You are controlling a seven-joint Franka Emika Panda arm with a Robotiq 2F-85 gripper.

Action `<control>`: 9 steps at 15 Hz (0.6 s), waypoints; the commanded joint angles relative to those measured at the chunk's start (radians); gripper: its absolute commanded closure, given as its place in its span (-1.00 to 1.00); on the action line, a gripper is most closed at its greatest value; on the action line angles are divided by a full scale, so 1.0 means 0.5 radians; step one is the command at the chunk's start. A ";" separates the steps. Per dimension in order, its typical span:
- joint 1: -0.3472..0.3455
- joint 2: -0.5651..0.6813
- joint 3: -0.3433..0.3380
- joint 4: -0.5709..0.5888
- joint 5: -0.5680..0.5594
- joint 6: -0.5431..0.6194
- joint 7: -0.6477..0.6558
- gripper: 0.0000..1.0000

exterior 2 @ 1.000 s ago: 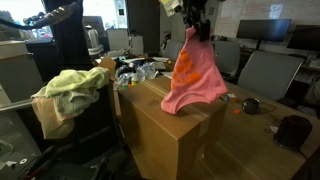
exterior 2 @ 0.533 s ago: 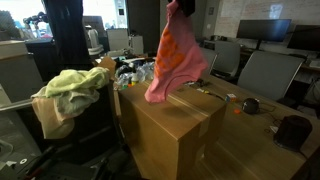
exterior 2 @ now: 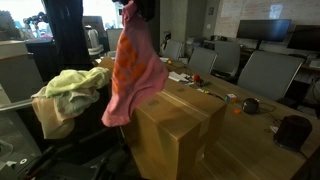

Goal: Move all the clothes from the box to the backrest of the chair

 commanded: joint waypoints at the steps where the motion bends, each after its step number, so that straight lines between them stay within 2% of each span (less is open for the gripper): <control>1: 0.133 0.015 0.034 0.078 -0.018 -0.320 -0.110 1.00; 9: 0.353 0.018 0.261 0.116 -0.154 -0.911 -0.306 1.00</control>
